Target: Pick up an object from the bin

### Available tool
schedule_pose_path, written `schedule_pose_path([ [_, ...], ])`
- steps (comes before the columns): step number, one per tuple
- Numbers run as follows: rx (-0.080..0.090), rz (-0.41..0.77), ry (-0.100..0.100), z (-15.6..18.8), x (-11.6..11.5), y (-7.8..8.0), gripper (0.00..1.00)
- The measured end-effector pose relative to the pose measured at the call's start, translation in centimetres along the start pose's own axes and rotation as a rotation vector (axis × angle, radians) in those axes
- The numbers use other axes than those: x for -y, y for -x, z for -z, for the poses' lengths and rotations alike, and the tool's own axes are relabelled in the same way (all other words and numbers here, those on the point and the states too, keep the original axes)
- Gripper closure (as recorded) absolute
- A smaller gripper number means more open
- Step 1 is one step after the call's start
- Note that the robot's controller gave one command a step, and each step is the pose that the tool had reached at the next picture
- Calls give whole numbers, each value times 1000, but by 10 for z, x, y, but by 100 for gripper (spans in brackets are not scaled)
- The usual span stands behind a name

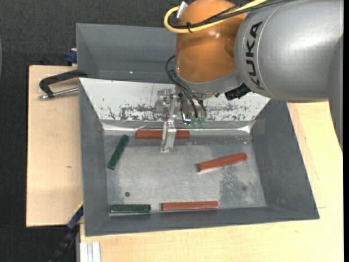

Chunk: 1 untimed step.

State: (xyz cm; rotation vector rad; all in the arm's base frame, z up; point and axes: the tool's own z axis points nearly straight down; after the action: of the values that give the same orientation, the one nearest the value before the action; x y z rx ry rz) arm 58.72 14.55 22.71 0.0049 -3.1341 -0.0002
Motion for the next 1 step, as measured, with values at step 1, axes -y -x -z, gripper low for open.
schedule_pose_path([
  [1,3,-1,1,2,0,0,0],
])
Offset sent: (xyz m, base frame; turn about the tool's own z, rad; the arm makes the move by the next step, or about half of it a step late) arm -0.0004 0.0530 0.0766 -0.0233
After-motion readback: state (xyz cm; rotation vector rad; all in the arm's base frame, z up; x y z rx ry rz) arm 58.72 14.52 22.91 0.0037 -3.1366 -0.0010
